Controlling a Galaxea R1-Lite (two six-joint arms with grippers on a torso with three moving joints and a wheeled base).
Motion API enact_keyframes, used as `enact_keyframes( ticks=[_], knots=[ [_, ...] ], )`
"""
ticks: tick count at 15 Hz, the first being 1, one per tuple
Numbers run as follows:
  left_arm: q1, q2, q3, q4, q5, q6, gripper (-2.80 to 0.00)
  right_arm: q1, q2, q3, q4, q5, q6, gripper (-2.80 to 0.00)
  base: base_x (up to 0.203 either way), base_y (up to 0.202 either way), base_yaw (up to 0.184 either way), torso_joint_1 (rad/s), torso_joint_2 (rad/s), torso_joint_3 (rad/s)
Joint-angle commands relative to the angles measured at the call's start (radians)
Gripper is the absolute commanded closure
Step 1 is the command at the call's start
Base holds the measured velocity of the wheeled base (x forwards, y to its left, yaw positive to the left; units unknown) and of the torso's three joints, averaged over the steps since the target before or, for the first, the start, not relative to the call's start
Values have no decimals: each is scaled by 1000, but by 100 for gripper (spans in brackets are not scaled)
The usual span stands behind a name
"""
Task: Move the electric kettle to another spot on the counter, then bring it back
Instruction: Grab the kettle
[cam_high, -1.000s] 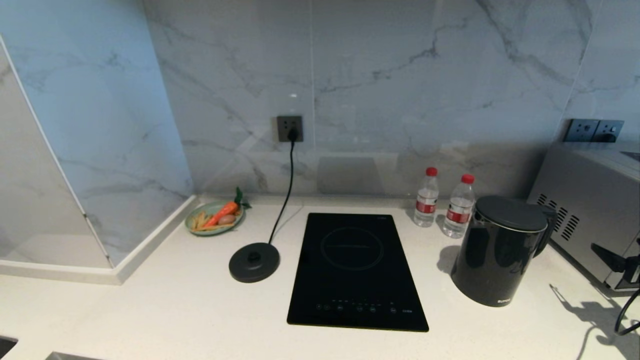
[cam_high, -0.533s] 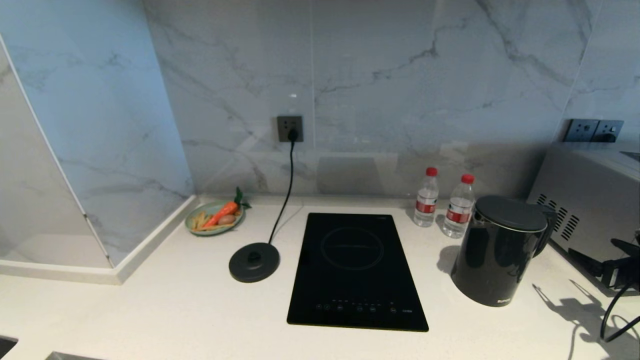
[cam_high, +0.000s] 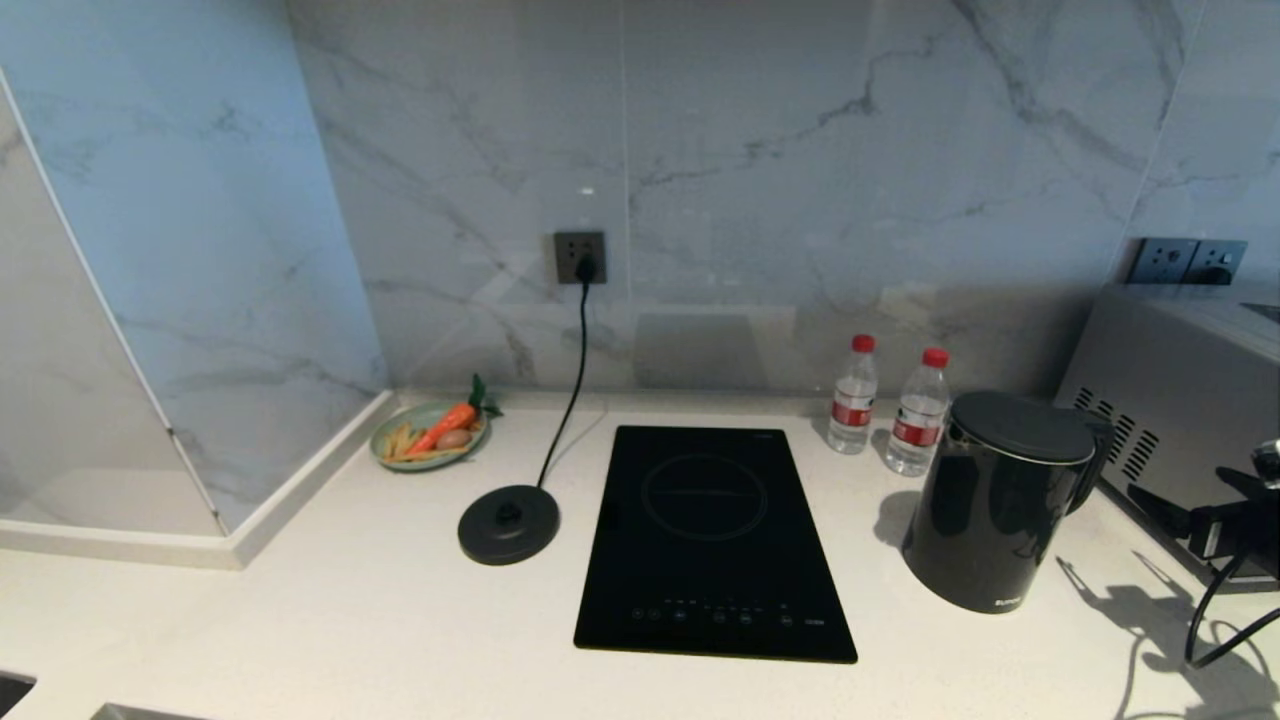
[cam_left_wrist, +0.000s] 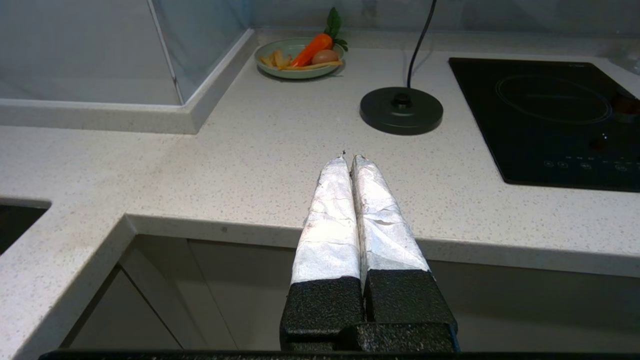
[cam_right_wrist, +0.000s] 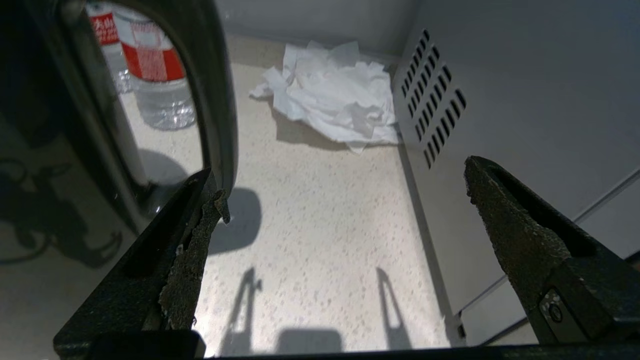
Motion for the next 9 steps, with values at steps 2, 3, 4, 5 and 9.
enact_keyframes(
  ticks=[2,3,4,5,9],
  knots=[
    [0,0,0,1,1,0,0,15,12,-23,-8,1,4,-280,0,0,0,0,0,0],
    [0,0,0,0,1,0,0,16,15,-29,-7,1,5,-280,0,0,0,0,0,0],
    [0,0,0,0,1,0,0,19,22,-33,-8,2,4,-280,0,0,0,0,0,0],
    [0,0,0,0,1,0,0,24,30,-35,-8,2,4,-280,0,0,0,0,0,0],
    [0,0,-1,1,0,0,0,30,40,-38,-8,8,3,-280,0,0,0,0,0,0]
  ],
)
